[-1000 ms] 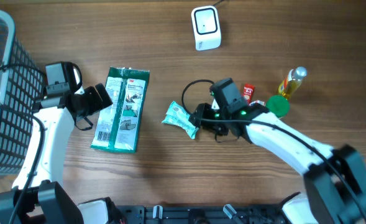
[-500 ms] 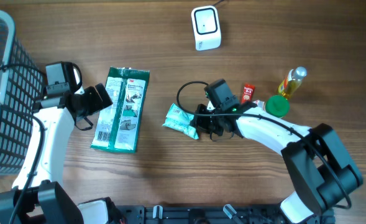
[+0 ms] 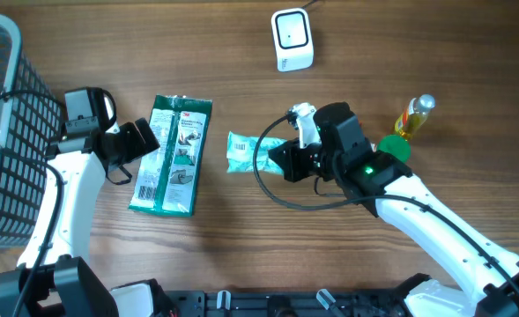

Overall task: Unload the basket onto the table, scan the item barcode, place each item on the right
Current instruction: 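Raise the wipes pack with right gripper and hold it to the scanner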

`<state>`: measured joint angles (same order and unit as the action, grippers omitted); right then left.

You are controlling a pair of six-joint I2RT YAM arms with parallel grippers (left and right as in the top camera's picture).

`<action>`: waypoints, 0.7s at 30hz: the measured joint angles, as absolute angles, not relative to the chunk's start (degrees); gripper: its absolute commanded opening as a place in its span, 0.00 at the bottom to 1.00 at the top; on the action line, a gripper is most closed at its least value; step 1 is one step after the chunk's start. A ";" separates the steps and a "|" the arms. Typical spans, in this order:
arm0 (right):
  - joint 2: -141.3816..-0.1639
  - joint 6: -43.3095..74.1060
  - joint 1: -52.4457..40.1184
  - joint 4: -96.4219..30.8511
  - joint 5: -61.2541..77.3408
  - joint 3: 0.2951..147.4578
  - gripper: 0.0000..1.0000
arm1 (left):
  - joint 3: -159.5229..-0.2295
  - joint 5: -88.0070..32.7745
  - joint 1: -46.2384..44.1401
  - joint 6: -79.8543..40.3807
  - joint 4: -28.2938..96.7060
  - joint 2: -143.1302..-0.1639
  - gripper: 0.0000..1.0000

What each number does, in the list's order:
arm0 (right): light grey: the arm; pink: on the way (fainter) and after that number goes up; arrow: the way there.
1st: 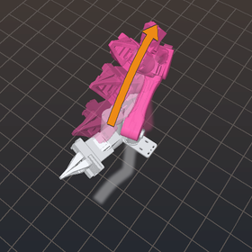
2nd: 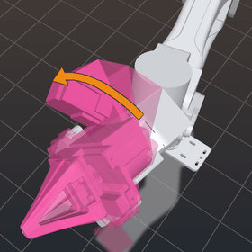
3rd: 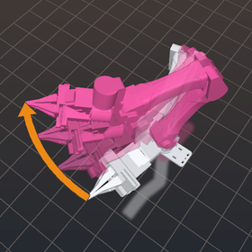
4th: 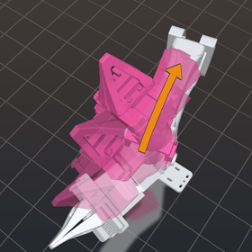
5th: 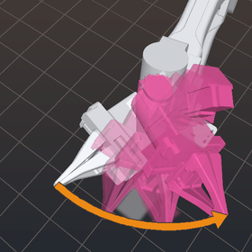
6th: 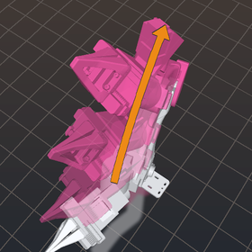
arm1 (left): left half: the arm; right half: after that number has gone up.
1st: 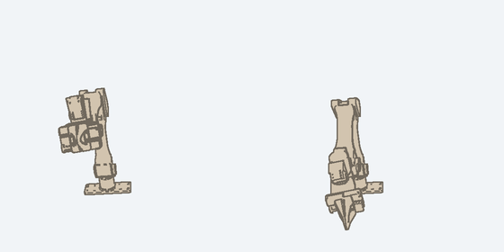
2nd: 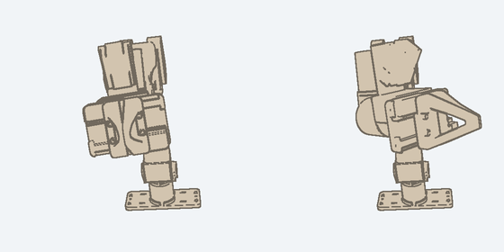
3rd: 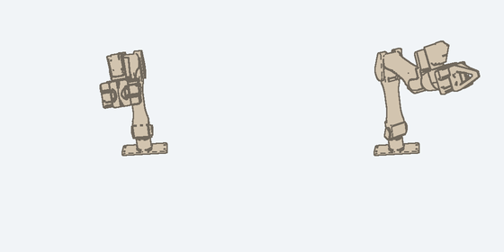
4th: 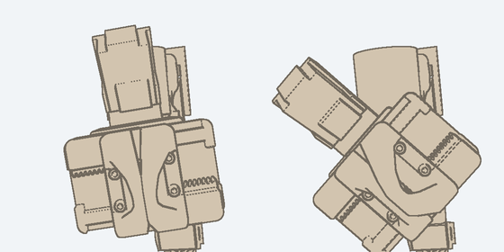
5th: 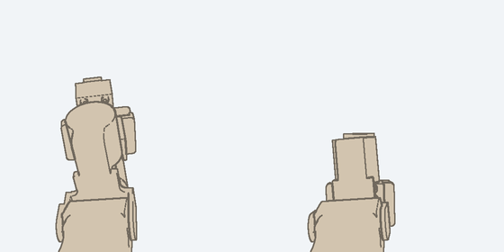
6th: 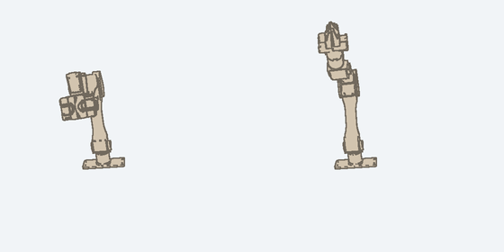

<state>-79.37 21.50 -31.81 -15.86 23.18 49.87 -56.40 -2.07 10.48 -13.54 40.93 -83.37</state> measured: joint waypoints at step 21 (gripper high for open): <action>-94.37 -40.51 -31.66 -4.45 -27.09 81.89 0.04 | -56.40 -2.07 10.48 -13.52 40.93 -83.37 1.00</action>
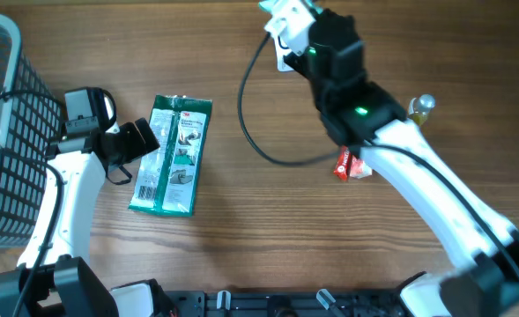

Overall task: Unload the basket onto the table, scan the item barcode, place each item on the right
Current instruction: 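Raise the wipes pack with right gripper and hold it to the scanner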

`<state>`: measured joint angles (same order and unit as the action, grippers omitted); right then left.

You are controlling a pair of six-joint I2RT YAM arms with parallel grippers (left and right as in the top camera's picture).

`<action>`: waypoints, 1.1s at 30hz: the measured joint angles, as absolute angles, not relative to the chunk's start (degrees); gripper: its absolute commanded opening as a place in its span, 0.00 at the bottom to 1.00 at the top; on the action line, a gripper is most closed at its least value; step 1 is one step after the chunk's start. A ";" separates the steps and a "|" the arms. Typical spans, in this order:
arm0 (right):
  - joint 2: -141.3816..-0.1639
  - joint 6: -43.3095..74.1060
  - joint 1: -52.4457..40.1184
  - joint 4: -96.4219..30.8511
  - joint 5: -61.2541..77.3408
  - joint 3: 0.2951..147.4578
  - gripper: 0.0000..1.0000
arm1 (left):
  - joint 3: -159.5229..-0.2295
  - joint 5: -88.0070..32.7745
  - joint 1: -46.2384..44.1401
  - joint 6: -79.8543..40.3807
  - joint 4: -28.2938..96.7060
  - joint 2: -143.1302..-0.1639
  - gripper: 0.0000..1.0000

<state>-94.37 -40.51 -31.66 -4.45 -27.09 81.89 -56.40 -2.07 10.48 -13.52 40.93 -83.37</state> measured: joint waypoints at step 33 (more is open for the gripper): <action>-129.01 -68.55 -30.28 26.04 -43.46 82.24 0.04 | -56.40 -2.07 10.48 -13.52 40.91 -83.37 1.00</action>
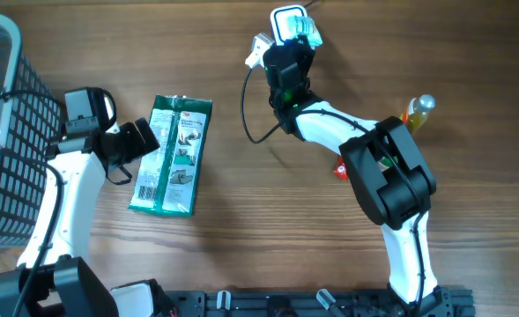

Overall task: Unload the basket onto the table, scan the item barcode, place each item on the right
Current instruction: 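Raise the wipes pack with right gripper and hold it to the scanner, then lower the wipes pack beside the sachet and release it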

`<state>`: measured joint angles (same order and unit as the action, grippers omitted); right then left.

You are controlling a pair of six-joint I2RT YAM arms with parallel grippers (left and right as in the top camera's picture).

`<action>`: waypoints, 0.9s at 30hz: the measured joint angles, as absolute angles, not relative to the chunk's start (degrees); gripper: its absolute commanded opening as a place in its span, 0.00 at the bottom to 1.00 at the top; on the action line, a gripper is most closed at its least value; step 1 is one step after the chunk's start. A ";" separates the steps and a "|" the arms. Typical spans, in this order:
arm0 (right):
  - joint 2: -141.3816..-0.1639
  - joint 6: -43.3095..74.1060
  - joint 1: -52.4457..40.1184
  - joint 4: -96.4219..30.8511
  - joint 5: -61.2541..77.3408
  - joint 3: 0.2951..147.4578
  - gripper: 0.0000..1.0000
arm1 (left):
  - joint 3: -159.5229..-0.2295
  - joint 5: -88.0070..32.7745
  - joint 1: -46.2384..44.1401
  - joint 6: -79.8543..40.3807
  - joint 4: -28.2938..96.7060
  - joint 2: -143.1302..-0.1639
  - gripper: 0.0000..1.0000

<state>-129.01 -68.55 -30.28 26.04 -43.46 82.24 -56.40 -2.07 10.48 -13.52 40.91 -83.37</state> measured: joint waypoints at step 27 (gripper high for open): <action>-96.97 -17.72 -28.45 -56.14 6.85 77.10 0.13 | -56.40 -2.07 10.48 -13.52 40.93 -83.37 1.00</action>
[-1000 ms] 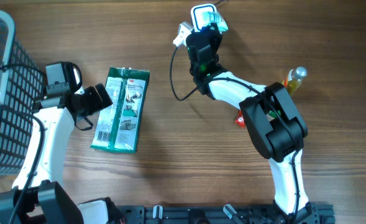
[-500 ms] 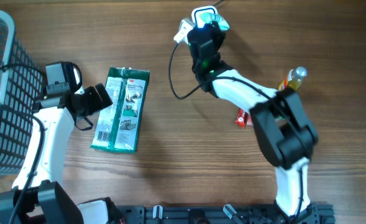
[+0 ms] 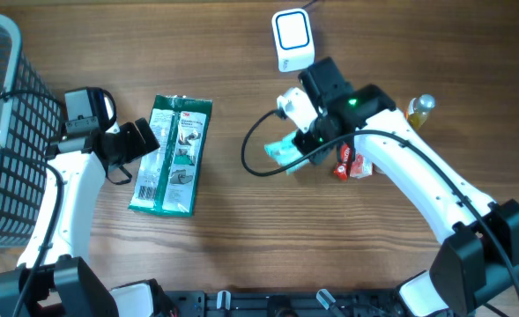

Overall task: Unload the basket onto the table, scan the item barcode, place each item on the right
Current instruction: 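Lower the wipes pack beside the sachet and release it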

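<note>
The white barcode scanner (image 3: 292, 40) stands at the back of the table. The teal packet (image 3: 279, 151) is below and to the left of it, sticking out leftward from my right gripper (image 3: 301, 145), which is shut on the packet's right end. My left gripper (image 3: 138, 139) rests at the upper left edge of the long green package (image 3: 173, 155). Its fingers are too dark to tell apart from above.
A grey wire basket (image 3: 3, 132) fills the left edge. A small red packet (image 3: 348, 165) lies under the right arm, and a yellow bottle (image 3: 416, 115) stands just to its right. A black cable (image 3: 261, 163) loops beside the teal packet.
My right gripper has moved from right at the scanner back toward the table's middle, and the teal packet is still in it. The left arm has not moved.
My right gripper was first at the teal packet lying mid-table. It was then up near the scanner with the packet gone from the table, then held right at the scanner. Now it is back mid-table with the packet. The left arm has stayed by the green package.
</note>
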`<state>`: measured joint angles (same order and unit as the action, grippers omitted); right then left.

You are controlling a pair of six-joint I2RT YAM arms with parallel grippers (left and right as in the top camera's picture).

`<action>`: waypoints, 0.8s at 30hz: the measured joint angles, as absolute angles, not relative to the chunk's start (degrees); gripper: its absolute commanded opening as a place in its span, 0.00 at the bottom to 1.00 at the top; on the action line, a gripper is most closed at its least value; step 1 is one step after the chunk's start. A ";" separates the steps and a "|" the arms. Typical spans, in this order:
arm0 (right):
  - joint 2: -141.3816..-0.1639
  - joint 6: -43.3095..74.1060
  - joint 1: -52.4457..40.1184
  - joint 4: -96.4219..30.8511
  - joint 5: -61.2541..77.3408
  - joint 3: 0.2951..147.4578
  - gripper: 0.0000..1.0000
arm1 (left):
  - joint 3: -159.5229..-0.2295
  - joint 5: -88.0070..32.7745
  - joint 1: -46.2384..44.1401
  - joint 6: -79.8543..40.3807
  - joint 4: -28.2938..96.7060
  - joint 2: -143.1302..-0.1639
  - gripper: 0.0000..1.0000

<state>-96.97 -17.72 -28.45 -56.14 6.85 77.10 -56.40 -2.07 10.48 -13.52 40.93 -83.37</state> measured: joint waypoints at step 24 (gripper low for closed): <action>-97.41 35.68 -39.09 -30.68 11.14 64.27 0.59 | -56.40 -2.07 10.48 -13.52 40.93 -83.37 1.00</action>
